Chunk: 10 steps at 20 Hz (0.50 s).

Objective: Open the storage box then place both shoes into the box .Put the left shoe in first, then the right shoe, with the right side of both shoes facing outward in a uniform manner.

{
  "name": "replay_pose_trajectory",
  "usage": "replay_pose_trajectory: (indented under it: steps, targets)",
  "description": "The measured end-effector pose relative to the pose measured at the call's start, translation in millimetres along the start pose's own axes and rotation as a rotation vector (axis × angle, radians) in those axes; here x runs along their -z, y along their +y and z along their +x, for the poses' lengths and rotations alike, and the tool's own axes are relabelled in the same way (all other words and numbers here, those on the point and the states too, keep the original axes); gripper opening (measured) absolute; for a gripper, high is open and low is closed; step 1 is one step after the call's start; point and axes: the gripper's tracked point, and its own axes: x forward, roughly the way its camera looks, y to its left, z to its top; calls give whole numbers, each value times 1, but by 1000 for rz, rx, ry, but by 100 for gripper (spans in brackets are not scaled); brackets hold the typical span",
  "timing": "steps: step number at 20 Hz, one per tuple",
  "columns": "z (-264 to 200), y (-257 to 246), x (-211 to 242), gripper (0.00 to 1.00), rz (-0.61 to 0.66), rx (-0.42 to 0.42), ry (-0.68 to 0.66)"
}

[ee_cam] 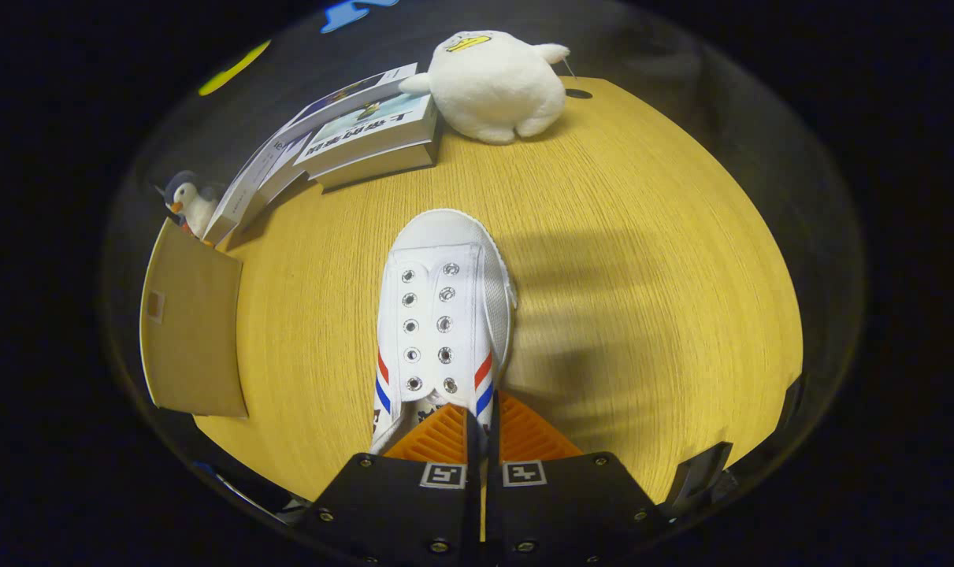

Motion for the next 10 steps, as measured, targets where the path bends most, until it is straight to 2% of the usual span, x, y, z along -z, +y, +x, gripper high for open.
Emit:
replay_pose_trajectory:
  steps: [1, 3, 10]
  targets:
    - [-5, 5, 0, 3, 45, -33, -2]
    - [-16, 9, 0, 2, 69, -46, -1]
    - [-61, 40, -13, 3, -6, -76, -12]
